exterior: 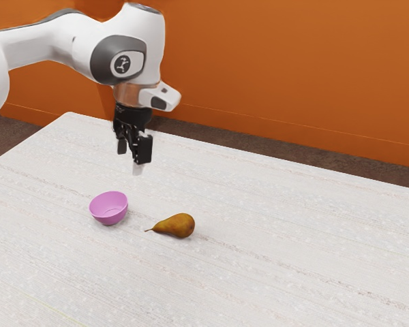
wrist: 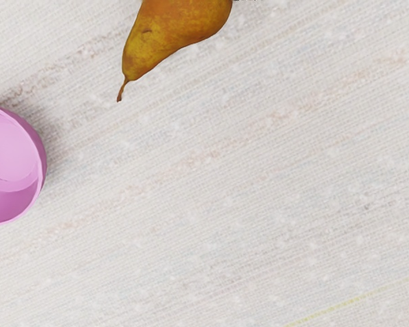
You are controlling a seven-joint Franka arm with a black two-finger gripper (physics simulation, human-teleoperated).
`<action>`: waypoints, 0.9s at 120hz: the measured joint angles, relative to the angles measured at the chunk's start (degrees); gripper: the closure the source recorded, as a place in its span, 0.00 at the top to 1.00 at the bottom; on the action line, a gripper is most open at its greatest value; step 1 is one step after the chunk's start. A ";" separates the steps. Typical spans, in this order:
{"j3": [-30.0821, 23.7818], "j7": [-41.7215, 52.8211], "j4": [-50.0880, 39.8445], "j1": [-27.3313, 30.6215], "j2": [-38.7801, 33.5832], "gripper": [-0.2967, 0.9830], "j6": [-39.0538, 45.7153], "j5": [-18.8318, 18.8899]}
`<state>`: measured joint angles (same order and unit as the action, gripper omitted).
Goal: Place the pear in the bowl.
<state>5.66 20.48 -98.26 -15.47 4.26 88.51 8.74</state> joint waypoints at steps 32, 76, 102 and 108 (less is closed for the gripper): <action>1.61 22.87 -5.78 -0.69 5.74 0.77 17.40 1.44; 2.42 44.07 -7.64 -0.45 12.33 0.77 30.62 -2.90; 5.37 53.09 -8.52 -0.05 15.03 0.77 33.06 -15.08; 6.01 54.96 -8.45 0.00 15.90 0.77 33.33 -16.68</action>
<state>11.67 75.43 -106.71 -15.47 20.16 121.84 -7.95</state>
